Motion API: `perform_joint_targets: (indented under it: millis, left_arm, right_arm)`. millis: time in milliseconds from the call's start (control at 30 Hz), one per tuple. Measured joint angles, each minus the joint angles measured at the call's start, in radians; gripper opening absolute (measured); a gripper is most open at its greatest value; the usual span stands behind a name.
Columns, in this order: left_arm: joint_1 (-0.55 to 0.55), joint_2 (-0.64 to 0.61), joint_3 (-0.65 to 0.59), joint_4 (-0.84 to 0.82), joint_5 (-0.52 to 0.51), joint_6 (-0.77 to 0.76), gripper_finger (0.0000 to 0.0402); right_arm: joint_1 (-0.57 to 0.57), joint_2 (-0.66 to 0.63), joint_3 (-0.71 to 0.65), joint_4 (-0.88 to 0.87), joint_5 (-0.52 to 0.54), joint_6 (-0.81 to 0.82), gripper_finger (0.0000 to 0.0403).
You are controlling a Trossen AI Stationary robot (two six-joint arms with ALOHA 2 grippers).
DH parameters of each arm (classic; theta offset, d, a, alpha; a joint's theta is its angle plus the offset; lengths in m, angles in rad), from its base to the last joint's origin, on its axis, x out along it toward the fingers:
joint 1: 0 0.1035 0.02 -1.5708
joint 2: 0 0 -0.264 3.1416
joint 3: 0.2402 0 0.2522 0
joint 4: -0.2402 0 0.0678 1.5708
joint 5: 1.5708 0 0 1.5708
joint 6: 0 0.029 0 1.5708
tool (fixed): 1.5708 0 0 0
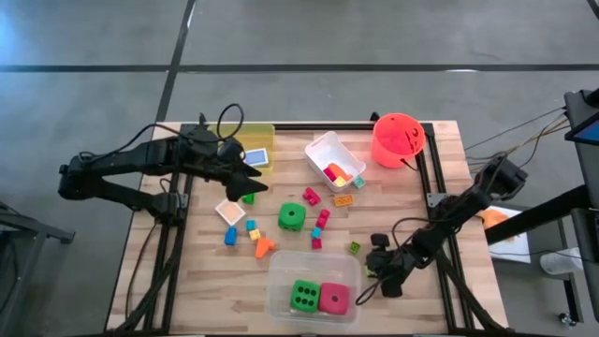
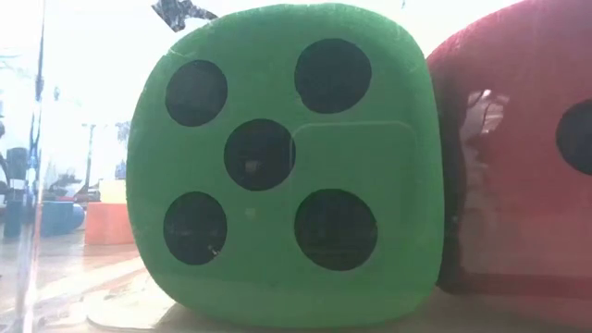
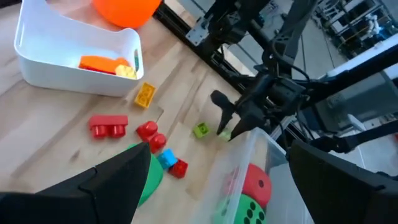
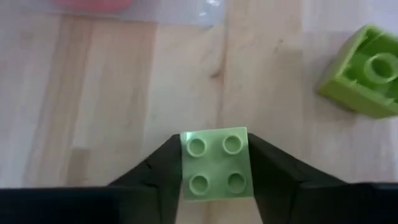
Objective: Pick & Place Toys
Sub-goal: Put the light green game piece into the white bin
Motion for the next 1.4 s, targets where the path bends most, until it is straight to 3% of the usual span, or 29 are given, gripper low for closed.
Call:
perform_joint_targets:
  millis: [33, 267, 467, 800, 900, 1033, 1300, 1400]
  left_arm:
    - [0.0, 0.0, 0.0, -0.004, 0.0, 0.0, 0.0369]
    - [0.0, 0.0, 0.0, -0.009, 0.0, 0.002, 0.0369]
    - [0.0, 0.0, 0.0, -0.01, 0.0, 0.002, 0.0369]
    - [0.0, 0.0, -0.001, 0.018, 0.028, 0.038, 0.0369]
    - [-0.014, 0.0, -0.001, 0.09, 0.05, 0.092, 0.0369]
    - [-0.033, 0.0, -0.001, 0.14, 0.059, 0.132, 0.0369]
    - [-0.034, 0.0, -0.001, 0.125, 0.053, 0.134, 0.0369]
    - [-0.034, 0.0, -0.001, 0.129, 0.052, 0.133, 0.0369]
  right_arm:
    - [0.0, -0.004, 0.0, -0.006, -0.012, 0.005, 0.013]
    - [0.0, -0.03, -0.001, -0.017, -0.078, 0.133, 0.0128]
    - [0.0, -0.151, -0.001, -0.053, -0.082, 0.271, 0.0128]
    - [-0.03, -0.501, -0.001, -0.236, 0.143, 0.534, 0.0128]
    - [-0.09, -0.564, 0.011, -0.236, 0.16, 0.541, 0.0128]
    - [-0.19, -0.576, 0.098, -0.259, 0.162, 0.425, 0.0128]
    - [-0.478, -0.449, 0.4, -0.555, 0.155, 0.27, 0.0128]
    - [-0.599, -0.372, 0.512, -0.605, 0.09, 0.177, 0.0128]
